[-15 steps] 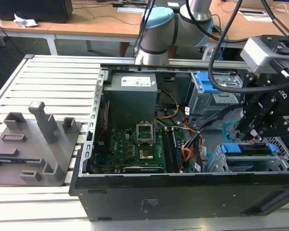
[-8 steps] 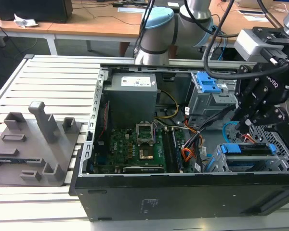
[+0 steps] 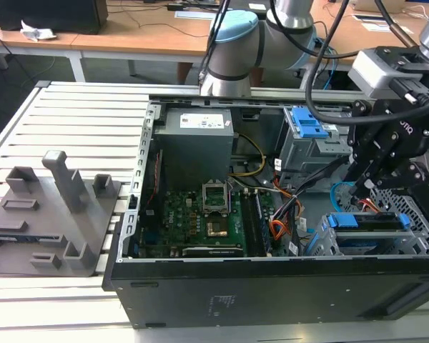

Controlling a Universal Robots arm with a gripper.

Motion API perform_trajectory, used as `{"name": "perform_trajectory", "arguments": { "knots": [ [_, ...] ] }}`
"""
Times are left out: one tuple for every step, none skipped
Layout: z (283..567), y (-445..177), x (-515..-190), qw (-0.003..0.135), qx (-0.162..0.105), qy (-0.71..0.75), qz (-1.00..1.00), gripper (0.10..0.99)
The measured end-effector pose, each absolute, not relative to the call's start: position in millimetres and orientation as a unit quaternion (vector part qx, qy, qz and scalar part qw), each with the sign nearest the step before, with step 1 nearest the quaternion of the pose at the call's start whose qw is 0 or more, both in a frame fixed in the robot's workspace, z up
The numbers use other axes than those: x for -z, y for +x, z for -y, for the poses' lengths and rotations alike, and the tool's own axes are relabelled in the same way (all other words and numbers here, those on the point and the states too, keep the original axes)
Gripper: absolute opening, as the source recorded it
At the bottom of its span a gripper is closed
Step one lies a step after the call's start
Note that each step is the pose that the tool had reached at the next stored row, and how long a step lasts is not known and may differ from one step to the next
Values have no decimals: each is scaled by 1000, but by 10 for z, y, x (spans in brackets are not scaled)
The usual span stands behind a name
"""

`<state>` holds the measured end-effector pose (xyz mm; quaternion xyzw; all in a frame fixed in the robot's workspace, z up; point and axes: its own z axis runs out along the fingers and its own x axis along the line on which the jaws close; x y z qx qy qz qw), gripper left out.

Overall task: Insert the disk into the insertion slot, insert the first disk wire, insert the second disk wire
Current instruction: 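Insert the second disk wire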

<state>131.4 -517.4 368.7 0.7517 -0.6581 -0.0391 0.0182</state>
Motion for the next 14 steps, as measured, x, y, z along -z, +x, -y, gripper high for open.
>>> {"name": "perform_trajectory", "arguments": {
  "knots": [
    [5171,1362,-3675,19,38,752,658,302],
    [5169,1386,-3662,20,38,752,658,302],
    [5168,1402,-3653,20,38,752,658,302],
    [5167,1418,-3640,21,38,752,658,302],
    [5167,1428,-3628,21,37,752,658,302],
    [5166,1435,-3616,22,37,752,658,302],
    [5167,1438,-3600,23,36,752,658,302],
    [5166,1441,-3586,23,35,752,658,302],
    [5166,1443,-3561,26,33,752,658,302],
    [5166,1444,-3560,27,32,752,658,302],
    [5166,1444,-3560,27,32,752,658,302],
    [5167,1444,-3559,27,32,752,658,302],
    [5166,1444,-3560,27,32,752,658,302],
    [5166,1444,-3559,27,32,752,658,286]
  ]
}}
